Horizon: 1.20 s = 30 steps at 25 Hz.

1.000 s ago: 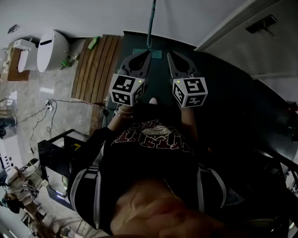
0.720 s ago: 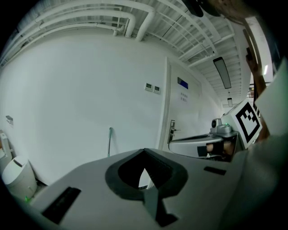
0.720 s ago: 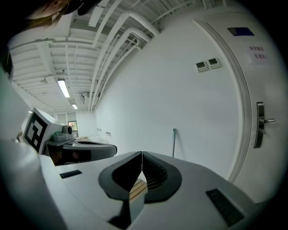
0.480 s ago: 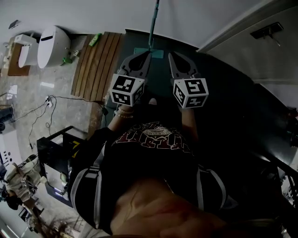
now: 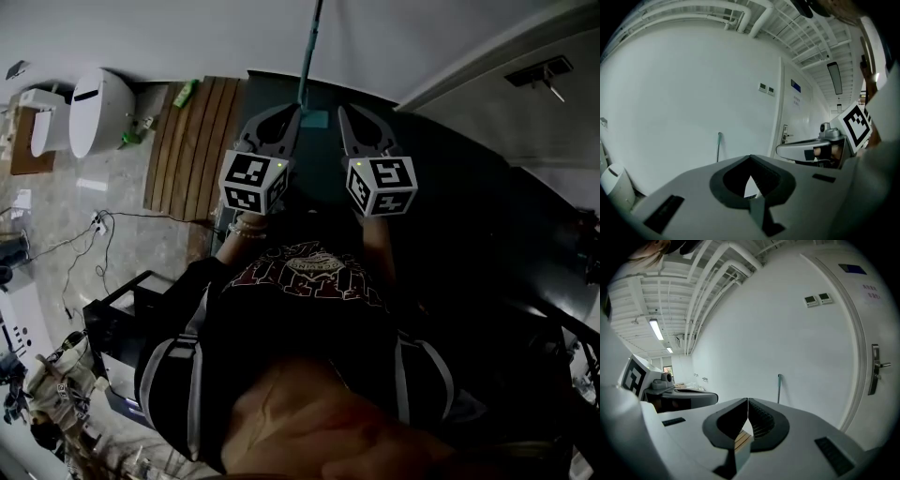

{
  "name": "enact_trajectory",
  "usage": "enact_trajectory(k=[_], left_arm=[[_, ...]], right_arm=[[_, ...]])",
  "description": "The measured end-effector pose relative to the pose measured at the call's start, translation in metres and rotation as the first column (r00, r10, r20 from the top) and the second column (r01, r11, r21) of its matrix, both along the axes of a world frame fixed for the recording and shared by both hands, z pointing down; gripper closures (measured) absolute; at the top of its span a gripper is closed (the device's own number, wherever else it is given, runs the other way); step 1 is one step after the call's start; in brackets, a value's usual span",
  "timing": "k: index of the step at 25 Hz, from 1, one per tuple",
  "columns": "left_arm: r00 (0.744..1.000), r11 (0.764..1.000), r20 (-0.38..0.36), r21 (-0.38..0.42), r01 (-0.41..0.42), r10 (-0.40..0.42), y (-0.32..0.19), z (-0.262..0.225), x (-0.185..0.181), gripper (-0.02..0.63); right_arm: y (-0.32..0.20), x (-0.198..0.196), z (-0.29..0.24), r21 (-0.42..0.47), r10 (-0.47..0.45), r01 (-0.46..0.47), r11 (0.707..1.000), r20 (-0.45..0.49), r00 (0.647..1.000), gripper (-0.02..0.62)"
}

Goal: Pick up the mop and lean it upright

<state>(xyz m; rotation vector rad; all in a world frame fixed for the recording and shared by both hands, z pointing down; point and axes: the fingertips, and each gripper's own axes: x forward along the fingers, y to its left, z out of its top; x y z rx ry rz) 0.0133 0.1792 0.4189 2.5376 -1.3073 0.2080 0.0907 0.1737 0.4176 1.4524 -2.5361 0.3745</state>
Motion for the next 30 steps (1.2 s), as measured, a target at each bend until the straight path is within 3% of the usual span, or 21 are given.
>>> enact_trajectory(k=[16, 30], left_arm=[[0.993, 0.993, -0.002, -0.008, -0.116, 0.116, -0.068, 0.004, -0.06, 0.56], [0.994, 0.994, -0.017, 0.004, -0.112, 0.112, -0.105, -0.004, -0.086, 0.56]], right_arm=[[-0.063, -0.061, -0.001, 0.006, 0.097, -0.097, 0.995, -0.01, 0.995, 0.577], [-0.097, -0.09, -0.007, 0.007, 0.089, -0.089, 0.996, -0.035, 0.995, 0.577]])
